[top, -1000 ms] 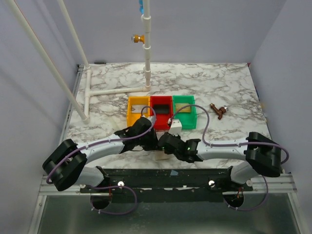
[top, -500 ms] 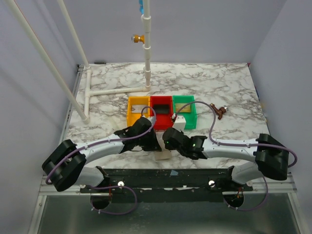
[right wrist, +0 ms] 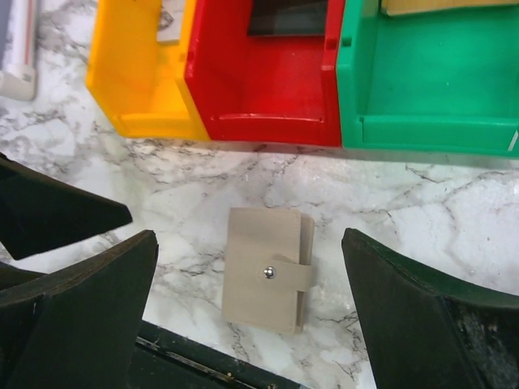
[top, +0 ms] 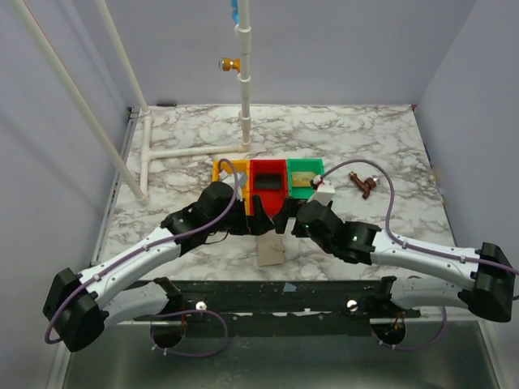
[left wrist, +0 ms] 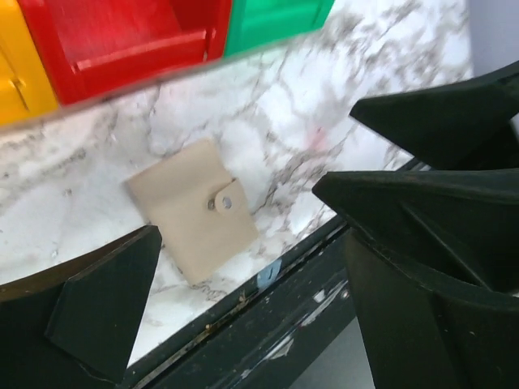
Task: Take the credit cards out of the card holder
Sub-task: Reset both arms
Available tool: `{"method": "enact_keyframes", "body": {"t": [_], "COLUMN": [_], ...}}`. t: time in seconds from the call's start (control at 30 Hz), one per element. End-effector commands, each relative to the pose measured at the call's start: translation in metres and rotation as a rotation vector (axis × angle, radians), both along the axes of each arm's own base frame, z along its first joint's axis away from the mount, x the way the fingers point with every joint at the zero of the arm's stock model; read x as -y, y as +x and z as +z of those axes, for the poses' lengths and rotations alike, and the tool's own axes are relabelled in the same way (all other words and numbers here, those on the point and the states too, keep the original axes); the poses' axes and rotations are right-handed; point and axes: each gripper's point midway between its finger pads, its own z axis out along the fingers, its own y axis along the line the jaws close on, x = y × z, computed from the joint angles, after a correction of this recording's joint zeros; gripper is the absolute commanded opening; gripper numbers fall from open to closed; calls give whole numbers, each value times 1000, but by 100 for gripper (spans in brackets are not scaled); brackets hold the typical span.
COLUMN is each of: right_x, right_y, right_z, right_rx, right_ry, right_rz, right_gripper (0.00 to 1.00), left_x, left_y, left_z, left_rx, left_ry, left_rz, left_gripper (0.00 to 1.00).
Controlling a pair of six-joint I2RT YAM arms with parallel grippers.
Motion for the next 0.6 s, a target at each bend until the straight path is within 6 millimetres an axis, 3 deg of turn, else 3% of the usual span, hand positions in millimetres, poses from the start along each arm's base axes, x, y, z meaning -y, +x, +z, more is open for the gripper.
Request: {"method": "enact_keyframes", "body": {"t": [0.0, 0.23, 0.37, 0.57], "right_x": [11, 36, 44, 43], "right_y": [5, 10, 10, 11], "right_z": [39, 95, 107, 109], "right_rx": [76, 203, 235, 239], "right_ry": [13, 99, 107, 99], "right_rz": [-26, -91, -105, -98], "right_gripper": [100, 100, 100, 100], "left_x": [-28, -73, -81, -86], "left_y": [26, 37, 36, 38], "left_z": [52, 98, 110, 111], "left_rx": [168, 317, 357, 375], "left_ry": [-14, 21, 16, 11], "left_rz": [91, 212, 219, 252], "left_gripper": [98, 99, 98, 98]}}
